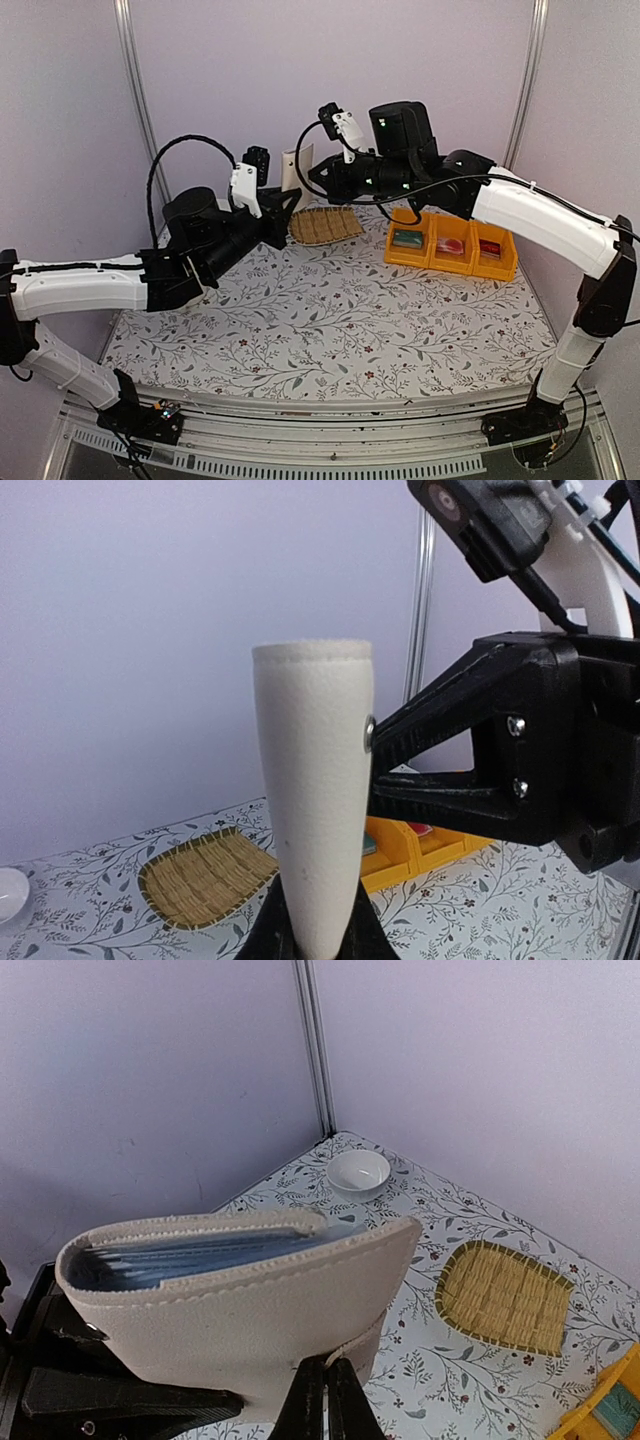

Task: Take the credit cards out of the card holder
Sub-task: Open the snap button on the card holder, then pass from the left arm to the right

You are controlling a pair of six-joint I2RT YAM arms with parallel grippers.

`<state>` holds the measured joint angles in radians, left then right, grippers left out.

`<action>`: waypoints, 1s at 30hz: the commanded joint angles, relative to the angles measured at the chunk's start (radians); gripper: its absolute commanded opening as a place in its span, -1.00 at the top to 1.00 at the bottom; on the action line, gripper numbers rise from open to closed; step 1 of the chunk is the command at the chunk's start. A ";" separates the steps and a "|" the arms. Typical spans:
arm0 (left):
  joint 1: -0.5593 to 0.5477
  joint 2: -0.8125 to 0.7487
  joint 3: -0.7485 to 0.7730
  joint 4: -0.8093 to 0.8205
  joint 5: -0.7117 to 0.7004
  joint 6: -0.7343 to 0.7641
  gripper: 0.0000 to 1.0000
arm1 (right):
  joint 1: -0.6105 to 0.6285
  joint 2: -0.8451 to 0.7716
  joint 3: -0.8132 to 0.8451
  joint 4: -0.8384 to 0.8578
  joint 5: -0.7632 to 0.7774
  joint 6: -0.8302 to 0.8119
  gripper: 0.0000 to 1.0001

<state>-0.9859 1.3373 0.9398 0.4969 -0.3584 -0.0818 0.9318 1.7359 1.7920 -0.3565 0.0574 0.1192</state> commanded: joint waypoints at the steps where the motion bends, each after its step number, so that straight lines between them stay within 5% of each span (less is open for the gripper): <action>1: -0.039 -0.019 0.001 0.137 0.134 0.027 1.00 | -0.026 0.043 -0.006 -0.062 0.034 0.025 0.97; 17: -0.010 -0.057 -0.012 0.017 0.078 0.017 1.00 | -0.178 -0.168 -0.296 -0.032 0.100 0.054 0.98; 21: 0.049 -0.077 -0.031 0.002 0.188 -0.078 1.00 | -0.208 -0.258 -0.371 0.032 -0.136 -0.044 0.96; 23: 0.053 -0.076 -0.021 -0.027 0.165 -0.082 1.00 | -0.208 -0.331 -0.435 0.099 -0.271 -0.102 0.69; 30: 0.059 -0.065 -0.004 -0.030 0.164 -0.083 1.00 | -0.173 -0.422 -0.570 0.439 -0.531 -0.062 -0.97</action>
<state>-0.9325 1.2808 0.9184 0.4572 -0.2245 -0.1513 0.7296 1.2999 1.2449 -0.1650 -0.2855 0.0322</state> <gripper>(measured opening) 0.100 0.784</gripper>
